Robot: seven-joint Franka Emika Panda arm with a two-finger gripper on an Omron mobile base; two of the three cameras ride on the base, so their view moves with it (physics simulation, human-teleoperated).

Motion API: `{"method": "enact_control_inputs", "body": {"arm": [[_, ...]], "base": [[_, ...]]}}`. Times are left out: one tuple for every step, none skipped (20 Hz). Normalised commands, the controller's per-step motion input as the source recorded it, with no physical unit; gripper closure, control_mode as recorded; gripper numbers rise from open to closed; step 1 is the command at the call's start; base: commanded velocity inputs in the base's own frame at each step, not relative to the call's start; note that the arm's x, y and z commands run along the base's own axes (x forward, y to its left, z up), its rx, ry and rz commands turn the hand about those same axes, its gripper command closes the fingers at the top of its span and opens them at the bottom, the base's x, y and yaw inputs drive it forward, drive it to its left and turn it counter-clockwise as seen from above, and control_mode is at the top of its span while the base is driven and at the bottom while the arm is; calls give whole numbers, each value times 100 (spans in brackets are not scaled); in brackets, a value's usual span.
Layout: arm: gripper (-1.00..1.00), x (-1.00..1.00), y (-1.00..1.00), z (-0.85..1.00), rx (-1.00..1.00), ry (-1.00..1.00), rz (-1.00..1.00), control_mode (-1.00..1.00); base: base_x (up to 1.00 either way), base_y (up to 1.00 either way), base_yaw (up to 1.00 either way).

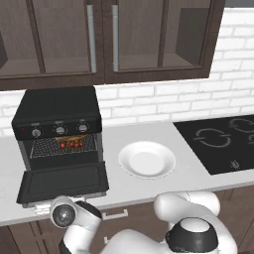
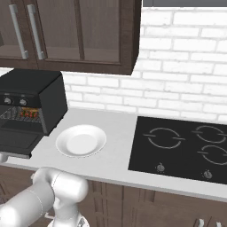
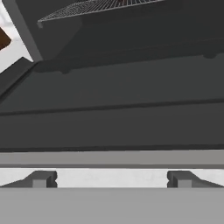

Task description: Pick up the kebab skewer and baguette bread, and place them inside the toaster oven. Close the toaster oven door and start by setting the timer.

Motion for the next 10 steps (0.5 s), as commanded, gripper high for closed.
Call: {"method": "enact_control_inputs", "body": {"arm": [[-100,0,0,-16,0,0,0,-100],[-100,0,0,-21,0,0,0,-100],[-100,0,0,-27,0,0,0,-100],[-100,0,0,-29,0,0,0,-100],[-100,0,0,-27,0,0,0,-100],[-100,0,0,-27,0,0,0,-100],[-100,0,0,-27,0,0,0,-100],[-100,0,0,-22,0,0,0,-100],[-100,1,0,-14,0,0,0,-100],[-100,6,0,-12,0,0,0,-100]], "base": [[0,0,0],[0,0,0],[0,0,0],[0,0,0],[0,0,0],[0,0,0],[0,0,0],[0,0,0],[0,0,0],[0,0,0]]}}
